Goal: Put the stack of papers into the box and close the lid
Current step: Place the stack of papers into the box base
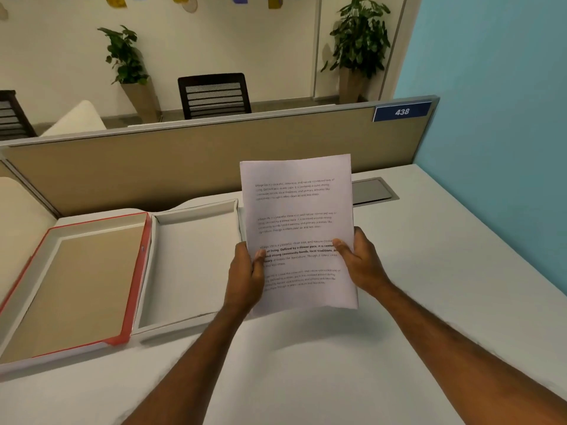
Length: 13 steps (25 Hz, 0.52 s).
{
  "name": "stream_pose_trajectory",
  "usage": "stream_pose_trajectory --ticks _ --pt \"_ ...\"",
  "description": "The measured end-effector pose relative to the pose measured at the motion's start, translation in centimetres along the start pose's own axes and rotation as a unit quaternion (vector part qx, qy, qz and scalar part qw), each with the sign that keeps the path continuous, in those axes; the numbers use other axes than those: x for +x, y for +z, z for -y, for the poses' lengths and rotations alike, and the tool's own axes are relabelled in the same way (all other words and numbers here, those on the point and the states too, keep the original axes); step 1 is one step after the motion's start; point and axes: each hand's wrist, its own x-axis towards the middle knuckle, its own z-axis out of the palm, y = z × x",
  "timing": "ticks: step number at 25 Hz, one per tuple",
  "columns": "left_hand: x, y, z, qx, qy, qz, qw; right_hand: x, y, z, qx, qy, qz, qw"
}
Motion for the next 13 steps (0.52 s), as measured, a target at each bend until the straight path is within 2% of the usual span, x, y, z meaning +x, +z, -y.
stream_pose_trajectory --ticks 5,13 --pt "1.7 -4.0 0.6 0.078 -0.043 -0.022 0.996 2.4 3.8 2.1 -0.011 0.03 0.045 0.998" --pt "0.8 -8.7 5.3 0.12 -0.148 -0.027 0.981 3.3 11.2 1.7 -0.022 0.11 0.124 0.986"
